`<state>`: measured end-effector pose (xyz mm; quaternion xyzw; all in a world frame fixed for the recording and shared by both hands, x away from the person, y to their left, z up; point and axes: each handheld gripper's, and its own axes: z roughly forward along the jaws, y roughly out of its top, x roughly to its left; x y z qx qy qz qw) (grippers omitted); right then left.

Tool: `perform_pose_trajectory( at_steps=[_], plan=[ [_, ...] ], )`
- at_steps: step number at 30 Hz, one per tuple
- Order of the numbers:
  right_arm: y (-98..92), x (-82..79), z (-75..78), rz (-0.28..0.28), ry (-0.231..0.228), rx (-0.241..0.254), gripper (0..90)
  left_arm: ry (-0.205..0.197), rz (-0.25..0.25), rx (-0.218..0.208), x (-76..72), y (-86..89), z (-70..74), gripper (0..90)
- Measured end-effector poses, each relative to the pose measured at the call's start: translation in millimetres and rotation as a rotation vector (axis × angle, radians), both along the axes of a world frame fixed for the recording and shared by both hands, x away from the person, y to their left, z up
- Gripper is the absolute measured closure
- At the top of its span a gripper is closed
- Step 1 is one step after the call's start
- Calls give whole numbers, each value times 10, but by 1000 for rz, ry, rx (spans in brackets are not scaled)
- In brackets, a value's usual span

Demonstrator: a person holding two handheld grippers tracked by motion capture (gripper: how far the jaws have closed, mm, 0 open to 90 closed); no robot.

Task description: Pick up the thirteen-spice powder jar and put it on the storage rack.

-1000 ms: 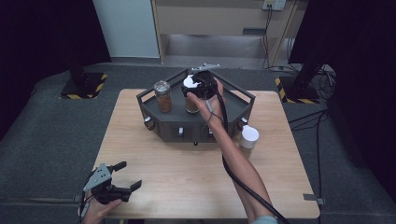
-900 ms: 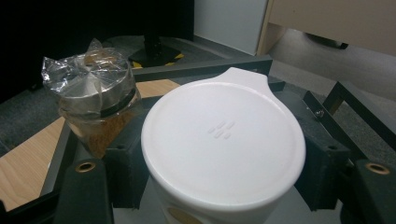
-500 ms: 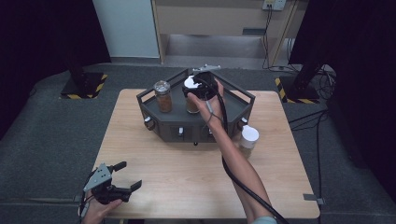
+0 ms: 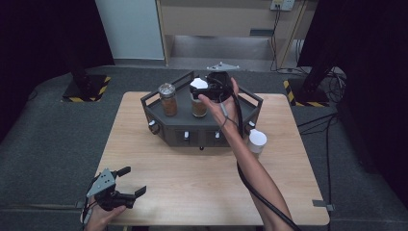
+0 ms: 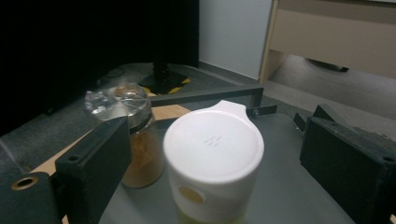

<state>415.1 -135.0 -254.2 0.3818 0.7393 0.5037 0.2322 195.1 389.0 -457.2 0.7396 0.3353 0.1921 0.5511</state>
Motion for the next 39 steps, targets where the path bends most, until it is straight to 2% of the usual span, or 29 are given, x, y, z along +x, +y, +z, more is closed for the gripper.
perform_pose_trajectory(
  at_steps=[1, 8, 15, 18, 19, 29, 32, 39],
  plan=[
    [0, 0, 0, 0, 0, 0, 91, 0, 0, 0, 0, 0, 0, 14],
    [-282, -274, 56, 50, -29, 17, 90, 1, -1, 0, 2, 2, 1, 15],
    [-598, -555, 65, 94, -41, -3, 90, 3, -1, 2, 5, -5, 3, 14],
    [-766, -727, 34, 106, -54, 6, 90, 4, -1, 0, 5, -3, 2, 14],
    [-766, -727, 34, 106, -54, 6, 90, 4, -1, 0, 5, -3, 2, 14],
    [-1105, -1107, -140, 139, -78, 21, 82, 7, -5, 1, 11, -7, 3, 14],
    [-1223, -1251, -233, 147, -84, 13, 80, 8, -6, -3, 12, 0, 2, 14],
    [-1473, -1459, -436, 149, -82, 29, 78, 9, -1, -4, 10, 0, 1, 14]
  ],
)
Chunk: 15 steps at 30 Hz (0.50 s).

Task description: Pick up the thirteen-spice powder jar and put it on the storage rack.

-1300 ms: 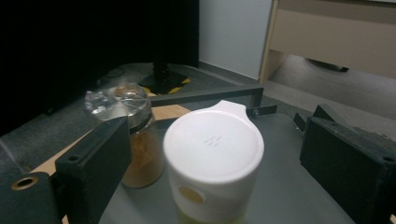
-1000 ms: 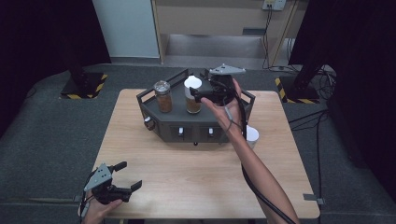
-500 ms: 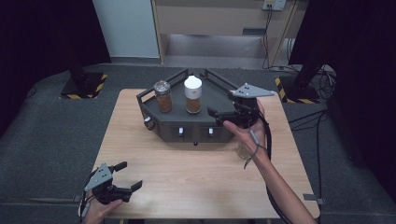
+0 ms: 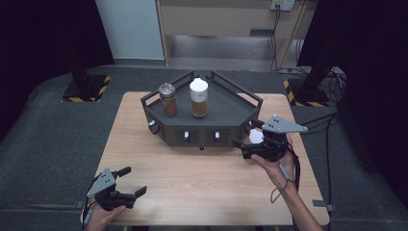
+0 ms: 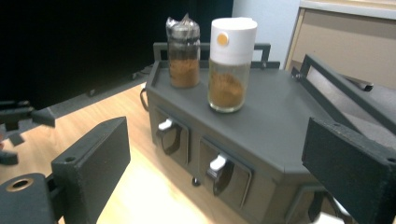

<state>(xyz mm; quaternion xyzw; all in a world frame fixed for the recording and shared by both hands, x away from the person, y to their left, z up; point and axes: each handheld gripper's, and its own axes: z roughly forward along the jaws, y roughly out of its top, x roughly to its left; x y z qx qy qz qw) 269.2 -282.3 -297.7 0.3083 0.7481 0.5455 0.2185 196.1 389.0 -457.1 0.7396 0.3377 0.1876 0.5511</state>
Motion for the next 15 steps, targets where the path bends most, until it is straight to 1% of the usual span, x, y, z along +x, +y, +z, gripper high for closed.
perform_pose_trajectory(
  at_steps=[1, 4, 7, 10, 13, 15],
  plan=[
    [-35, -27, -28, -3, 0, -1, 78, 0, 1, 0, 0, 0, 0, 14],
    [-171, -111, -133, -7, 8, 17, 77, 1, 4, -2, -2, 4, -1, 14],
    [-264, -212, -221, -22, 9, 25, 75, -1, 0, -9, -2, 11, -7, 14],
    [-313, -315, -300, -47, 2, 18, 71, -4, -2, -5, -6, 6, -3, 14],
    [-376, -400, -403, -61, 14, 27, 70, -4, -1, -4, -7, 8, -2, 14],
    [-410, -465, -470, -73, 17, 22, 69, -4, -2, -6, -7, 10, -4, 14]
  ],
)
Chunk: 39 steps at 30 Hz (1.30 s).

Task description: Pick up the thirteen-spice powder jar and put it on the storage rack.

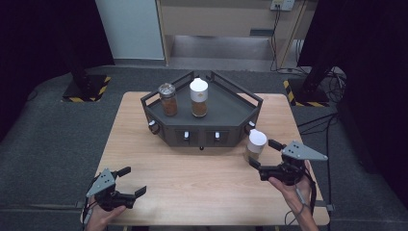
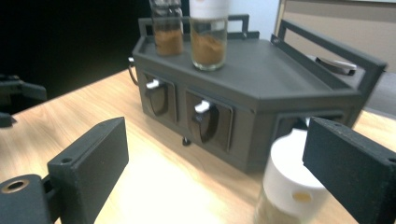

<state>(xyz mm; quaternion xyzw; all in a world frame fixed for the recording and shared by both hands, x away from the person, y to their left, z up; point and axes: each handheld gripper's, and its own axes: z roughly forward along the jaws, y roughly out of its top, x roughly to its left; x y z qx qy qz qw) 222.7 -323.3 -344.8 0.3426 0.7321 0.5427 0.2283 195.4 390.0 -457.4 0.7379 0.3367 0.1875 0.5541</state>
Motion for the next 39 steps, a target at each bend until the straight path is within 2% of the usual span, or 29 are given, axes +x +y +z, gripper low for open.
perform_pose_trajectory(
  at_steps=[4, 10, 23, 28, 39],
  plan=[
    [-63, -109, -105, -22, 16, -4, 69, 0, 0, 1, 1, -1, 1, 14],
    [-178, -232, -303, -41, 46, 23, 68, 1, 1, 2, 0, -3, 2, 14],
    [-242, -378, -588, -82, 98, 5, 63, -1, -5, 1, 4, -9, -3, 14],
    [-244, -382, -647, -90, 108, 6, 55, -2, -6, -1, 4, -4, -4, 14],
    [-240, -411, -698, -90, 85, -19, 43, -10, -24, -1, 13, -10, -4, 14]
  ],
)
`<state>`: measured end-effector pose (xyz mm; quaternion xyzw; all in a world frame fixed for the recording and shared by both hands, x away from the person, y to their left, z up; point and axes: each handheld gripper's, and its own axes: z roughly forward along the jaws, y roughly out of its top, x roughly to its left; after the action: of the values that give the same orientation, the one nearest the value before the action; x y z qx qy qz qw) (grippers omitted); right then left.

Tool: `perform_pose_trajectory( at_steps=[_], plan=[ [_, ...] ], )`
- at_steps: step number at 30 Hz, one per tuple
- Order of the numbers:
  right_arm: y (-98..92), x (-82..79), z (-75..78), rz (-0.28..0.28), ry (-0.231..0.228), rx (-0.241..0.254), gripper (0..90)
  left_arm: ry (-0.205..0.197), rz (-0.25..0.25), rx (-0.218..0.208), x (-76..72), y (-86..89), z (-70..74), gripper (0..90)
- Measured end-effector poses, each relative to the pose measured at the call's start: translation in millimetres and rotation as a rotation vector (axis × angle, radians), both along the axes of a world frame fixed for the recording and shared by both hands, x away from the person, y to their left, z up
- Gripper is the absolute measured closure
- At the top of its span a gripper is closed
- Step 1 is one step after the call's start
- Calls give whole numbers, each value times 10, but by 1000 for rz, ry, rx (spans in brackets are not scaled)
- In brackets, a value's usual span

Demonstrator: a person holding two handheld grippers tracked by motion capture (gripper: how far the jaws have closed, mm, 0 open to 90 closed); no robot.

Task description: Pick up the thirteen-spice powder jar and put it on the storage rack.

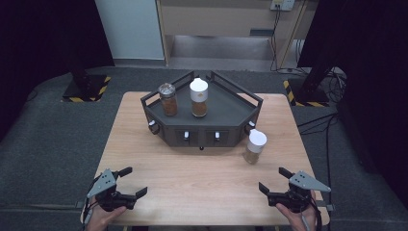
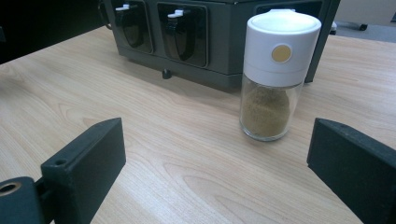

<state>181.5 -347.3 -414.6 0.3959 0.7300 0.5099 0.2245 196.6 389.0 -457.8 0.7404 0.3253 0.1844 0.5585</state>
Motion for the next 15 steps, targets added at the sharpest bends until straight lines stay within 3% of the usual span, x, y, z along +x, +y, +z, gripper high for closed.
perform_pose_trajectory(
  at_steps=[15],
  plan=[
    [-4, 17, -32, 1, 3, -4, 43, -3, -11, 2, 9, -5, 2, 14]
  ],
)
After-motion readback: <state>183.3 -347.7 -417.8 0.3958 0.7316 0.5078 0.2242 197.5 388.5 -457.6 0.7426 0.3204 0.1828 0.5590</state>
